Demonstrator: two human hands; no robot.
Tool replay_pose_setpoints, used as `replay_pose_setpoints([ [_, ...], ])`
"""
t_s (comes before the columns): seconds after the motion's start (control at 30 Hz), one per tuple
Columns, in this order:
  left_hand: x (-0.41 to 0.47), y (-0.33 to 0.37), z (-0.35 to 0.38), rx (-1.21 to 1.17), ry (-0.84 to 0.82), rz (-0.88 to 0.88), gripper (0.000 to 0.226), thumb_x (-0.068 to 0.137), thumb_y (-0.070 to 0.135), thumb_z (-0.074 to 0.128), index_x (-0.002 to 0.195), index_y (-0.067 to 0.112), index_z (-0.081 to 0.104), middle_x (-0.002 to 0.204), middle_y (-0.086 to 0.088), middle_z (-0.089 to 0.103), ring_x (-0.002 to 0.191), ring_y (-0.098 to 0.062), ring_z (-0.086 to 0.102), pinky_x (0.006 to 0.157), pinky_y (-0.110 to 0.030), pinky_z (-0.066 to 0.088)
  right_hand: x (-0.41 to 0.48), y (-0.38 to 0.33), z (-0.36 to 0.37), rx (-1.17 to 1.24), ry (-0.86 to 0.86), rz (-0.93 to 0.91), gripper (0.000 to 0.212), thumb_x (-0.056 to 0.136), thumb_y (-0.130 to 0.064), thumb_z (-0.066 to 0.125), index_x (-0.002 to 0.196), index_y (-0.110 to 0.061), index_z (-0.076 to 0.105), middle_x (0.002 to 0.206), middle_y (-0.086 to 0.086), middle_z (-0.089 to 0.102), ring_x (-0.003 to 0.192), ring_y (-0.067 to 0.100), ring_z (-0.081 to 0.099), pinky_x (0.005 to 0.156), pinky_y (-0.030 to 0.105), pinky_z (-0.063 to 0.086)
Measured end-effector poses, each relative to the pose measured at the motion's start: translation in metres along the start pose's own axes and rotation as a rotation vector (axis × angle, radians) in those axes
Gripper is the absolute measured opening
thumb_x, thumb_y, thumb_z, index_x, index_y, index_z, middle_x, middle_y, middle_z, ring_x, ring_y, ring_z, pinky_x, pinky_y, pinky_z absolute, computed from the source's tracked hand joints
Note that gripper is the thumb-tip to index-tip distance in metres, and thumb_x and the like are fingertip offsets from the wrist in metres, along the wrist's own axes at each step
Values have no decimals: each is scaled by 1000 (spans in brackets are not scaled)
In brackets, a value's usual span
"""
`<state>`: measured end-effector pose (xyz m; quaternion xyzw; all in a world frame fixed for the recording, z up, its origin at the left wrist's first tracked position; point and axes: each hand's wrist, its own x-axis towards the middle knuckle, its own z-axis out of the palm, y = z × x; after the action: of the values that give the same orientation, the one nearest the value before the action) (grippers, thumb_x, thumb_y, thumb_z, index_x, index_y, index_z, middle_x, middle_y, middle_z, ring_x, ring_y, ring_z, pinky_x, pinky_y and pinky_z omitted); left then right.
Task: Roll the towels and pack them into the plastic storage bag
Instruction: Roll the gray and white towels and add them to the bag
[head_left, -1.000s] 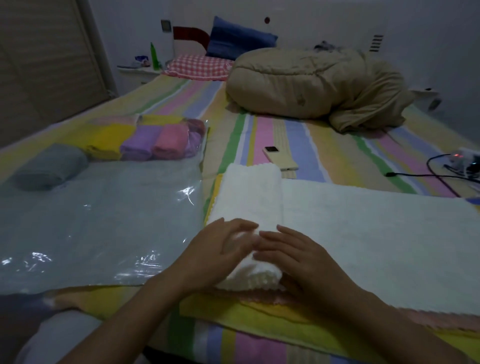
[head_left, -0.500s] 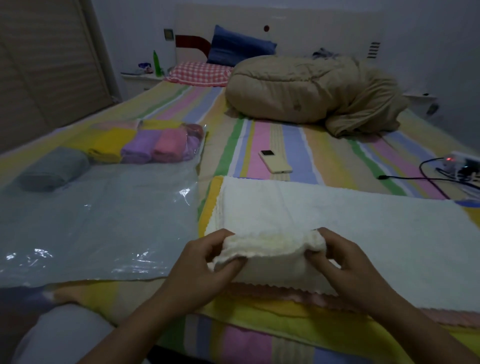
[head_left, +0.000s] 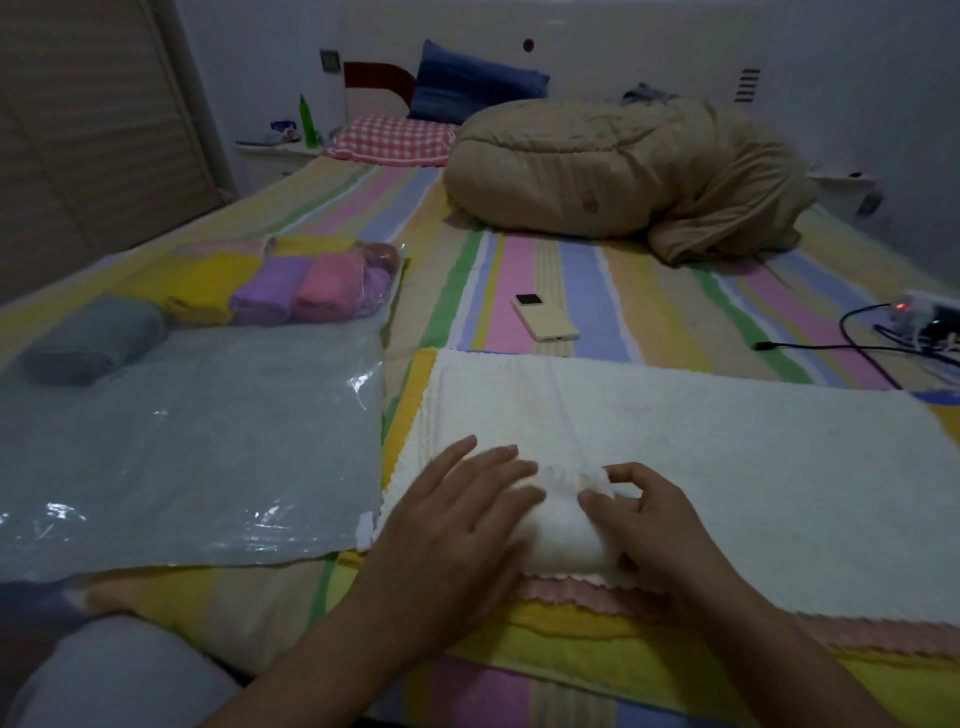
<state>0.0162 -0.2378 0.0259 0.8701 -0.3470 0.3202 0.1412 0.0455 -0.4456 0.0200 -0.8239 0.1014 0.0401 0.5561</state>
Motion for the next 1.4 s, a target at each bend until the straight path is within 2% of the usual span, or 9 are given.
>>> replay_pose_setpoints([
  [0.27, -4, -43, 12, -68, -401, -124, 65, 73, 45, 58, 134, 29, 48, 133, 11, 56, 118, -8, 52, 99, -24, 40, 13, -20, -6, 14, -53, -39, 28, 87, -26, 67, 113, -25, 58, 96, 6, 66, 75, 17, 63, 46, 25, 46],
  [0.37, 10, -53, 8, -173, -411, -220, 53, 73, 46, 54, 126, 39, 50, 113, 14, 65, 98, -8, 61, 78, -25, 49, 14, -20, -10, -112, 1, -352, 42, 83, -41, 68, 120, -38, 49, 109, -9, 63, 89, 4, 62, 71, 28, 52],
  [0.47, 30, -71, 9, -318, -421, -311, 40, 74, 50, 51, 111, 37, 58, 97, 12, 68, 86, -7, 63, 72, -30, 49, 19, -14, -16, -487, -86, -868, 71, 74, -57, 69, 135, -35, 42, 145, -13, 40, 133, 4, 39, 105, 24, 35],
  [0.53, 46, -88, 13, -487, -515, -384, 36, 72, 50, 54, 101, 31, 65, 92, 14, 68, 84, -1, 62, 73, -24, 48, 31, -7, -15, -631, -155, -952, 69, 76, -54, 69, 137, -35, 41, 148, -13, 38, 137, 6, 35, 108, 20, 30],
  [0.67, 76, -117, 18, -856, -628, -802, 33, 69, 43, 73, 94, 22, 71, 93, 7, 71, 85, -7, 65, 74, -21, 51, 61, -25, -7, -322, -100, -725, 46, 79, -40, 70, 119, -39, 47, 114, -18, 61, 97, -1, 60, 78, 20, 48],
  [0.83, 76, -141, 37, -1272, -360, -1364, 53, 70, 60, 73, 105, 21, 71, 103, -6, 74, 96, -26, 66, 90, -33, 49, 120, -43, 17, -140, -30, -298, 32, 84, -53, 60, 108, -35, 50, 102, -5, 68, 93, 18, 65, 86, 45, 51],
  [0.9, 70, -144, 46, -1278, -312, -1391, 65, 62, 61, 78, 110, 18, 70, 103, -8, 72, 95, -30, 64, 87, -35, 48, 136, -44, 28, -203, 10, -201, 36, 89, -50, 55, 115, -26, 50, 110, 1, 65, 102, 24, 61, 92, 44, 47],
  [1.07, 62, -142, 70, -750, -176, -1202, 35, 84, 45, 66, 106, 17, 64, 103, 3, 71, 91, -13, 67, 87, -35, 53, 147, -48, 39, -401, 38, -77, 40, 95, -47, 46, 120, -16, 52, 119, 3, 60, 111, 23, 55, 84, 29, 37],
  [1.4, 42, -130, 30, -492, -491, -1073, 40, 87, 48, 57, 117, 20, 56, 112, 5, 67, 102, -14, 62, 87, -27, 48, 104, -48, 42, -456, -135, -15, 25, 91, -44, 53, 86, -19, 59, 92, -3, 64, 86, 14, 58, 74, 28, 42],
])
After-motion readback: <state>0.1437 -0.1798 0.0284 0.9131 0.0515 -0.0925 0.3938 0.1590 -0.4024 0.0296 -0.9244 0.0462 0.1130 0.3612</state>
